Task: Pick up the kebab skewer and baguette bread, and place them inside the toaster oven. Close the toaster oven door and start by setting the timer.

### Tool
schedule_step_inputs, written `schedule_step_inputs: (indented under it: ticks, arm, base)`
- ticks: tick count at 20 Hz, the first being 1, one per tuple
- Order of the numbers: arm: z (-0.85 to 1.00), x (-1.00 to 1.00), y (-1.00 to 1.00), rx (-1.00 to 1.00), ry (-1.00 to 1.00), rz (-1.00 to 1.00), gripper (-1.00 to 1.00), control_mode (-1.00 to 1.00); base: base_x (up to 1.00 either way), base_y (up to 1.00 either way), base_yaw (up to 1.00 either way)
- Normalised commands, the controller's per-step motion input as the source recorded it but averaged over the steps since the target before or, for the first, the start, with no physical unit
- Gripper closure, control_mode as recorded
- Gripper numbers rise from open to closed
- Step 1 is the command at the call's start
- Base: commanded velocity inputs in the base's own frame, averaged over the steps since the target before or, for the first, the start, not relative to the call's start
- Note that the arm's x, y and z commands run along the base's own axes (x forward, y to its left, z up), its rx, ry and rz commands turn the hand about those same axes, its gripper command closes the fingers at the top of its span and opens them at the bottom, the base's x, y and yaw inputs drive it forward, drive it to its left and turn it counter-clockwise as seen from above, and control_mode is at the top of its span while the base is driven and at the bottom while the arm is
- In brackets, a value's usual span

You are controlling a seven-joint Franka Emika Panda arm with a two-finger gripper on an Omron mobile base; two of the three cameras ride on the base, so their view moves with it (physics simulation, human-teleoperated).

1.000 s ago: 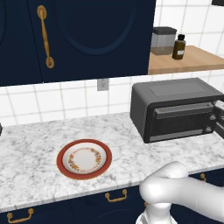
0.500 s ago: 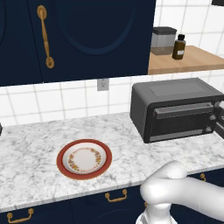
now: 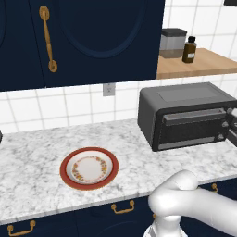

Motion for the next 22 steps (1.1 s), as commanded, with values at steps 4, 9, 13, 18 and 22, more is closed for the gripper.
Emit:
schedule_step_inputs:
  ticks: [4, 9, 13, 18, 22]
  arm:
    - [0.0, 0.02, 0.14, 0.0, 0.0, -0.01, -1.0, -1.0]
    - [0.0, 0.21, 0.25, 0.0, 0.0, -0.03, -1.0, -1.0]
    - [0.04, 0.37, 0.0, 0.01, 0.01, -0.01, -1.0, -1.0]
    - [0.0, 0.1, -0.01, 0.0, 0.0, 0.0, -1.0, -1.0]
    - [0.0, 0.0, 0.0, 0.0, 0.0, 0.0, -1.0, -1.0]
  base:
    - [0.0, 0.0, 0.0]
    - [0.0, 0.0, 0.0]
    - [0.0, 0.0, 0.0]
    - [0.0, 0.0, 0.0]
    - [0.0, 0.0, 0.0]
